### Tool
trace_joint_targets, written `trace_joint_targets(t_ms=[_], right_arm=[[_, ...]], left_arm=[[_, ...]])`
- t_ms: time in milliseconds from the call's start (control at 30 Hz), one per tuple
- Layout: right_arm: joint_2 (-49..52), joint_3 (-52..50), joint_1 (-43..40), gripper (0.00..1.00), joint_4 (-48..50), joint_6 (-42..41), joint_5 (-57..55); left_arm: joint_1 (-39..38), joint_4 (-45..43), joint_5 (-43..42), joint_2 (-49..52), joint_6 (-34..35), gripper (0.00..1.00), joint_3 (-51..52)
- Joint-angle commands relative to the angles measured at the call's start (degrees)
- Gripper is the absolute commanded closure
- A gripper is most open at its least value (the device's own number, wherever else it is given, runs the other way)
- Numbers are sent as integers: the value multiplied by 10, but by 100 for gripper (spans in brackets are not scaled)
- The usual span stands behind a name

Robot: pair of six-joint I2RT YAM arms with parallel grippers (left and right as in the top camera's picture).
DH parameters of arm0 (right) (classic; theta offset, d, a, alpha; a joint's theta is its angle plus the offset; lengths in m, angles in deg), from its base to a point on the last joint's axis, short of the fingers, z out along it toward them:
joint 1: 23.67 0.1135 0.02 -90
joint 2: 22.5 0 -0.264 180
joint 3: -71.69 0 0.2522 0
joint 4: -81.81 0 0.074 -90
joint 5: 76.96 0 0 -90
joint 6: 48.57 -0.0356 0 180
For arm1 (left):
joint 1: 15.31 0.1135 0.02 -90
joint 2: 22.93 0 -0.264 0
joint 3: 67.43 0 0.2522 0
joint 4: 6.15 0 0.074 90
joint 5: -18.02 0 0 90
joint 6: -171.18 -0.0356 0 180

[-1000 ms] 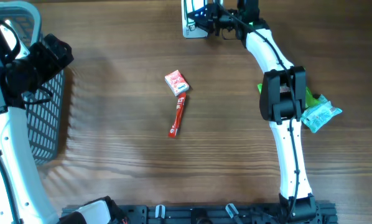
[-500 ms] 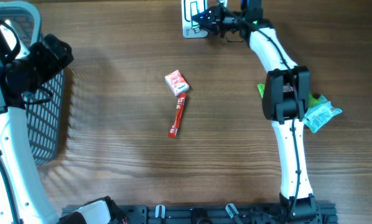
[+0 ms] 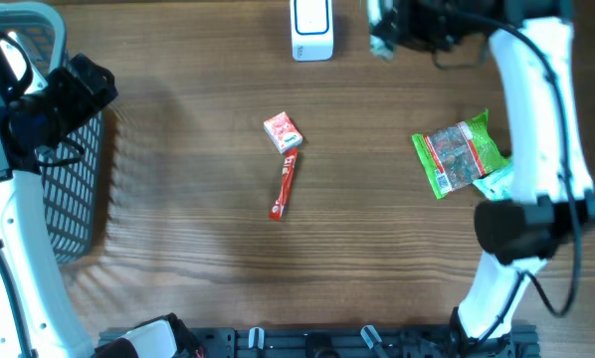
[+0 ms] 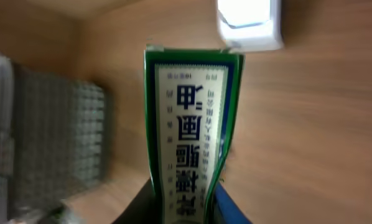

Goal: Scan the item barcode
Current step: 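Lower the green box onto the table beside the green bag and release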

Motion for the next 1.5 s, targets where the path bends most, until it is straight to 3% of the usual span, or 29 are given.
trace_joint_targets(t_ms=[0, 200, 500, 533, 567, 633, 667, 967, 1133, 1167, 1200, 1267, 1300, 1467], right_arm=[[23, -27, -1, 82, -91, 122, -168], [14, -178, -1, 85, -77, 121, -217], [14, -420, -1, 81, 72, 115, -217], [14, -443, -1, 78, 92, 115, -218], [14, -462, -1, 67, 111, 116, -227], [14, -485, -1, 11, 129, 115, -250], [15, -493, -2, 0, 135, 115, -259], [-11, -387, 10, 0, 85, 108, -225], [-31, -389, 28, 0, 90, 108, -150], [-30, -395, 31, 2, 93, 119, -131], [-30, -406, 36, 37, 99, 141, -109], [-30, -427, 43, 86, 110, 153, -103], [-30, -441, 47, 96, 120, 150, -105], [-30, -525, 57, 96, 222, 145, -141]], left_arm=[[-2, -1, -7, 0, -9, 0, -5], [-2, -1, -7, 0, -9, 0, -5], [-2, -1, -7, 0, -9, 0, -5], [-2, -1, -7, 0, -9, 0, -5], [-2, -1, -7, 0, -9, 0, -5], [-2, -1, -7, 0, -9, 0, -5], [-2, -1, -6, 0, -9, 0, -5], [-2, -1, -7, 0, -9, 0, -5], [-2, -1, -7, 0, -9, 0, -5], [-2, -1, -7, 0, -9, 0, -5], [-2, -1, -7, 0, -9, 0, -5], [-2, -1, -7, 0, -9, 0, -5], [-2, -1, -7, 0, -9, 0, -5], [-2, -1, -7, 0, -9, 0, -5]])
